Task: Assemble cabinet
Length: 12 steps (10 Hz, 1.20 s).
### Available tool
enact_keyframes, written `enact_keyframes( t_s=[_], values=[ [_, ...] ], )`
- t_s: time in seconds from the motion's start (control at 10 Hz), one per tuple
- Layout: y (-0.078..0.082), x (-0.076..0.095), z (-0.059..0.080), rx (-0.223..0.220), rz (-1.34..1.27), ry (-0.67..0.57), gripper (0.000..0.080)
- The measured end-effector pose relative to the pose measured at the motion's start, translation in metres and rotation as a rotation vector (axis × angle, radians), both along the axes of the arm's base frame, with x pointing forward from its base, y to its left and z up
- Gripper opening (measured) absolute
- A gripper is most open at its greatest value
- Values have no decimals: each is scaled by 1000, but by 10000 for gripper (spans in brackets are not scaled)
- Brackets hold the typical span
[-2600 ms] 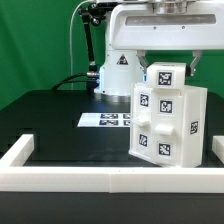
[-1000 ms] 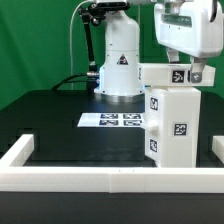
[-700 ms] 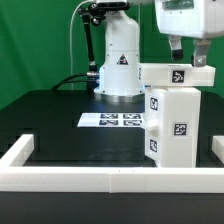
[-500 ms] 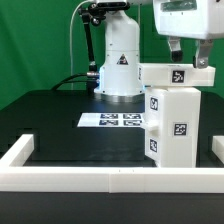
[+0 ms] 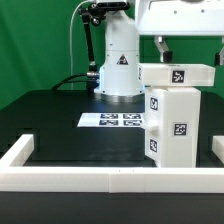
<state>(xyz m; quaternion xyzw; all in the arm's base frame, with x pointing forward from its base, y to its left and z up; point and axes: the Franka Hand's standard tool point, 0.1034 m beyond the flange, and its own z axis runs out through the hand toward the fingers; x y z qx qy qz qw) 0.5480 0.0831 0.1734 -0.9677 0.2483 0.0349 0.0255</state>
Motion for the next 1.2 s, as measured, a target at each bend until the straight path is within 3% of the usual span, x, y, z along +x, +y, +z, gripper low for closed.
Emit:
enact_keyframes(
  t_s=[0.5, 0.7, 1.0, 1.2],
  values=[
    [0, 0, 1, 38, 683, -47, 797],
    [7, -2, 1, 54, 957, -63, 797],
    [3, -1, 0, 60, 1216, -75, 797],
    [-3, -2, -4, 78, 1545, -83, 797]
  ],
)
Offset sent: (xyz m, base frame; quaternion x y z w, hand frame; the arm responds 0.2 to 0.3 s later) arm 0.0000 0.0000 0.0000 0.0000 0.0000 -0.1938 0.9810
